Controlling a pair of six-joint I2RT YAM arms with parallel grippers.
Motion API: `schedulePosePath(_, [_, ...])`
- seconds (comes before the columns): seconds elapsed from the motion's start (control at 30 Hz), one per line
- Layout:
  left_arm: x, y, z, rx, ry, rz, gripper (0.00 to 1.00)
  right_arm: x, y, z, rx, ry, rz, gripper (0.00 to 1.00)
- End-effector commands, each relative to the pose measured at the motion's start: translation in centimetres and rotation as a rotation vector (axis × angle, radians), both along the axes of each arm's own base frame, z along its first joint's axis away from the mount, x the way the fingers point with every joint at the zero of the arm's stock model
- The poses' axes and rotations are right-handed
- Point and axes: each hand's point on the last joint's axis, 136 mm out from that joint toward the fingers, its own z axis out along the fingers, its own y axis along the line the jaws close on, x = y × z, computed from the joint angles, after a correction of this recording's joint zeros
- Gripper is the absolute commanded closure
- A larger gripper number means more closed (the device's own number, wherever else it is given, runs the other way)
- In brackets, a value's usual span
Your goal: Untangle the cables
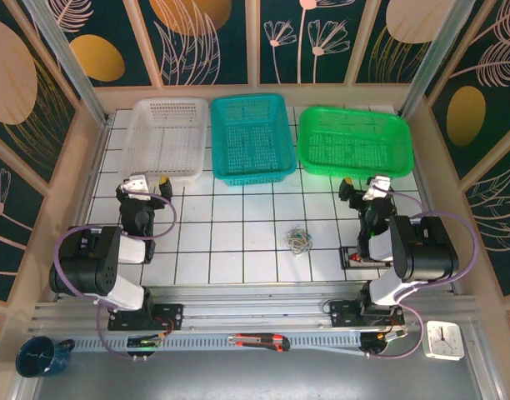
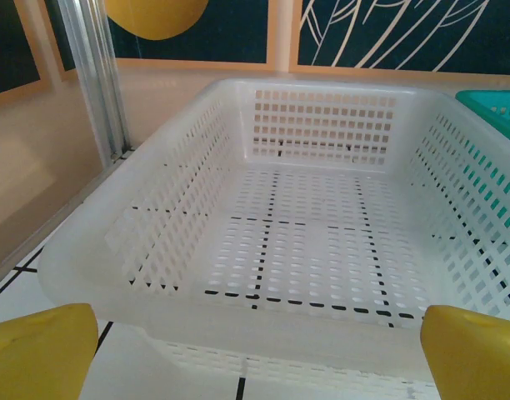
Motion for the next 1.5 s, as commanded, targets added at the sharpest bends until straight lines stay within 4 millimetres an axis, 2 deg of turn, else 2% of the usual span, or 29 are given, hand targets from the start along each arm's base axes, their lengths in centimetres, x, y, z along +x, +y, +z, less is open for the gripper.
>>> schedulePosePath(0.0, [0.1, 0.1, 0.5, -0.016, -0.024, 0.001, 0.01, 0.4, 0.1, 1.0, 0.002, -0.038, 0.008, 0.01])
schedulePosePath(0.63, [0.1, 0.2, 0.5, -0.017, -0.023, 0.002, 0.01, 0.4, 0.1, 1.0, 0.004, -0.038, 0.009, 0.01])
schedulePosePath(0.93, [-0.5, 1.6, 0.6, -0.041, -0.043, 0.089, 0.01, 0.4, 0.0, 1.0, 0.006, -0.038, 0.010, 0.01])
schedulePosePath(1.3, [-0.4, 1.6, 0.7, -0.042, -0.042, 0.090, 0.01, 0.4, 0.1, 0.8, 0.008, -0.032, 0.013, 0.01])
schedulePosePath(1.4, [-0.6, 1.6, 0.8, -0.043, -0.052, 0.092, 0.01, 0.2, -0.3, 1.5, 0.012, -0.048, -0.013, 0.01])
schedulePosePath(1.47, [-1.0, 2.2, 1.5, -0.054, -0.067, 0.127, 0.01, -0.2, -1.2, 2.8, 0.019, -0.057, -0.067, 0.01])
